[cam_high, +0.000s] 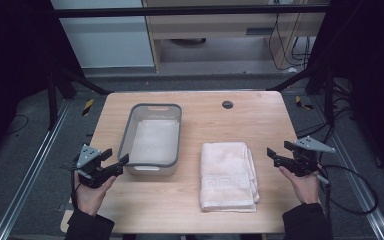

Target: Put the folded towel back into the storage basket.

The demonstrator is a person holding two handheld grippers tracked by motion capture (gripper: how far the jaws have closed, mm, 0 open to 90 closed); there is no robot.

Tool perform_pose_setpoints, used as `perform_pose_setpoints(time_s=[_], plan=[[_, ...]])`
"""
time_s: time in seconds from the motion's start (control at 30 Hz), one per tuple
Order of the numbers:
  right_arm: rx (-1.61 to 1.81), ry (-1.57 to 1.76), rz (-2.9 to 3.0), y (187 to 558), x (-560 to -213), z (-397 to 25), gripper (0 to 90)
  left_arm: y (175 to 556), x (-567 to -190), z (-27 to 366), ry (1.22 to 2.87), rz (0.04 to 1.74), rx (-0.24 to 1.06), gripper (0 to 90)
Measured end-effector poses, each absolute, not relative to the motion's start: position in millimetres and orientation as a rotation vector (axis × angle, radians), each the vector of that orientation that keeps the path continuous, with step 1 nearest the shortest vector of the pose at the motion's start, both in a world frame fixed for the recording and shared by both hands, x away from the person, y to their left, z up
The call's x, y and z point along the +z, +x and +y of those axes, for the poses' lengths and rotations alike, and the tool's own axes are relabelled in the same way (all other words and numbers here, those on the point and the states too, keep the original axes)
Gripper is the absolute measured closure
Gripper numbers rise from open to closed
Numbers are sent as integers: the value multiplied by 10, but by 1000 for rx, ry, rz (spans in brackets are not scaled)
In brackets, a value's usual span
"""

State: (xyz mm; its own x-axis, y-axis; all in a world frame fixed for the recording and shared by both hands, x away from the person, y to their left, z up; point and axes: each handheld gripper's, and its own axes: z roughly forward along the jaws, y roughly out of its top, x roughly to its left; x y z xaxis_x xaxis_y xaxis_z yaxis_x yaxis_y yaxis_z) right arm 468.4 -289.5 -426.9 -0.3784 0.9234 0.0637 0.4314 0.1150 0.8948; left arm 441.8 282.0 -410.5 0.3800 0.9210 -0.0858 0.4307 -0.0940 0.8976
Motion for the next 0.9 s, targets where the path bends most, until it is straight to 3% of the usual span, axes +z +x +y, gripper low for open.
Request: perform_pose_setpoints(time_s=[0.9], plan=[[1285, 1289, 1900, 4818, -4077, -2771, 244, 4555, -3939, 1999, 1770, 1040, 608, 296]])
